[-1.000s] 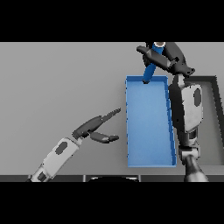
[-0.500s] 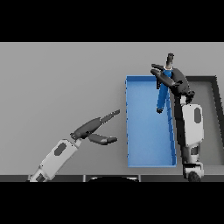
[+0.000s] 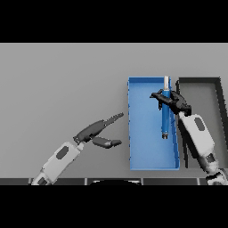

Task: Pick up the blue pipe and place it into the blue bin.

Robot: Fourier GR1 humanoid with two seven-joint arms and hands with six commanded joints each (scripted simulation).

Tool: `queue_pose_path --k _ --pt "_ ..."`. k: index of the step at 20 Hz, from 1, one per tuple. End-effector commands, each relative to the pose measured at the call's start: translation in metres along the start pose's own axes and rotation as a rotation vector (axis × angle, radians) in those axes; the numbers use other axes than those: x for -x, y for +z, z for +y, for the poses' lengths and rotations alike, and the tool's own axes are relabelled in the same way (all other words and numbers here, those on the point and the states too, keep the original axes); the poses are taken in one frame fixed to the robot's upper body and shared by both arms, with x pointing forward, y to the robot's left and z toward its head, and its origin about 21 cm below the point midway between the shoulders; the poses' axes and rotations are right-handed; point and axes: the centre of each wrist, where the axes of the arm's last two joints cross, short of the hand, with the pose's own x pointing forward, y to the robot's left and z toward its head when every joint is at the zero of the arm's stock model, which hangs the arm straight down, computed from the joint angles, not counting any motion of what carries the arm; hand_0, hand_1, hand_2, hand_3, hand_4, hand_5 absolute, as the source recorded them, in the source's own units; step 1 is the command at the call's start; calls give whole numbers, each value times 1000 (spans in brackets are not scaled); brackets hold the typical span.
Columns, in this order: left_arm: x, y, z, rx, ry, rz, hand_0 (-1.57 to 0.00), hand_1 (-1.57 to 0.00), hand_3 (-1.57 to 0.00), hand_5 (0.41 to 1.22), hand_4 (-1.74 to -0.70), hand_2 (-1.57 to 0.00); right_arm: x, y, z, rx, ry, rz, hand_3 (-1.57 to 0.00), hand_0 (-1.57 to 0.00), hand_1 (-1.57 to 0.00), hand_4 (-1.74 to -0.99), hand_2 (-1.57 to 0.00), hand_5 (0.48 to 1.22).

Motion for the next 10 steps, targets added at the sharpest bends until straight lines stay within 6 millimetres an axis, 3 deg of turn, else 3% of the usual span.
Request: queue_pose_path --k 1,3,5,8,10 --pt "1 2 0 -2 0 -6 1 1 1 476 -829 1 1 -1 2 -18 -25 35 -516 -937 -884 -1404 -853 1159" --pt "1 -3 2 -2 -4 -1 1 1 1 476 -828 1 1 2 9 -32 -28 83 -330 -599 -566 -1302 -545 1182" --pt "3 0 3 -6 -1 -16 1 1 1 477 -827 1 -7 11 11 -79 90 69 -211 -383 -362 -1234 -349 1091" --pt "2 -1 3 -6 -1 -8 1 1 1 475 -830 1 -8 19 18 -74 247 65 -107 -196 -185 -1199 -178 967" --pt "5 0 0 -7 -1 -6 1 1 1 472 -831 1 -12 20 19 -74 290 68 -68 -154 -118 -1192 -114 907"
